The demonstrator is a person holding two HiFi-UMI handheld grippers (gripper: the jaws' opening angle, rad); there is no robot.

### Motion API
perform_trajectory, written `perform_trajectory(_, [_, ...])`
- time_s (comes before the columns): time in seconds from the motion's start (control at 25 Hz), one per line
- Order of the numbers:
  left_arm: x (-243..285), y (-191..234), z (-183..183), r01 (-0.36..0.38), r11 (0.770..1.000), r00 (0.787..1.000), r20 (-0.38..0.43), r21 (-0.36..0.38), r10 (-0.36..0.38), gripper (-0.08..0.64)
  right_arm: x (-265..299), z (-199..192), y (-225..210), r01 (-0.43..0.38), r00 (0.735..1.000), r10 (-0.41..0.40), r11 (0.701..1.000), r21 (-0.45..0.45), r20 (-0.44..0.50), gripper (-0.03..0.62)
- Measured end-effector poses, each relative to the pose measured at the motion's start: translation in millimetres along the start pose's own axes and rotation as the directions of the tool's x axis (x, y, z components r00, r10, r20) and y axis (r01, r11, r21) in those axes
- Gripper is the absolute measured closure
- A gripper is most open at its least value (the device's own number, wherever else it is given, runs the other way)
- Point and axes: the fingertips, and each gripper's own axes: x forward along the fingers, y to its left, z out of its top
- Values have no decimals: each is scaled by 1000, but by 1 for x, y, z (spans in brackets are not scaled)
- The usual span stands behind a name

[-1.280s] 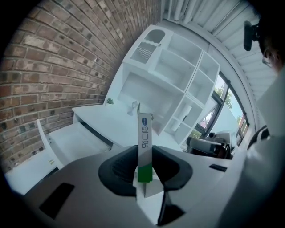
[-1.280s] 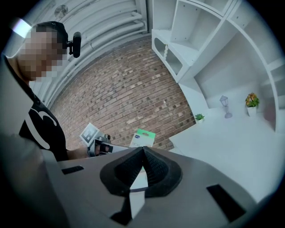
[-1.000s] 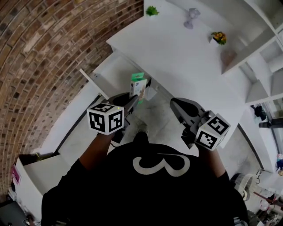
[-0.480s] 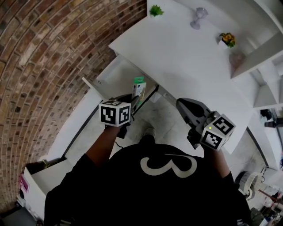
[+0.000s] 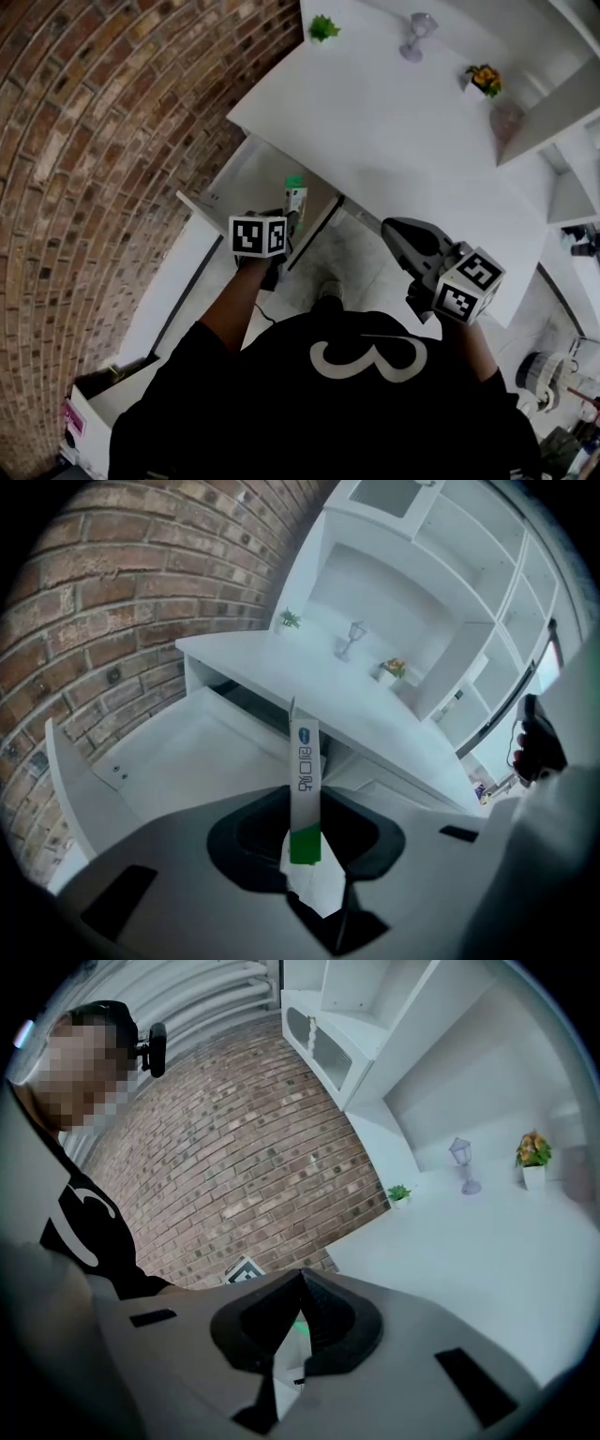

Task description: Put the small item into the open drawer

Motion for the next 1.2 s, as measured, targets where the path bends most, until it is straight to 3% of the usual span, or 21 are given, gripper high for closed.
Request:
perform_trajectory(0.44, [62,47,-3,-54,997,990,-131,-56,46,463,8,-5,-34,72,997,-71,996,61,-12,581])
perform_trajectory(0.64, [87,67,-15,-108,993,976,-197,-42,97,463,12,-6,-47,110,994,-105,986,123,-43,581])
perform_trajectory(1.2, [124,91,-38,-176,984,953,-256,-38,160,463,16,3,-65,156,985,-146,981,116,-92,581])
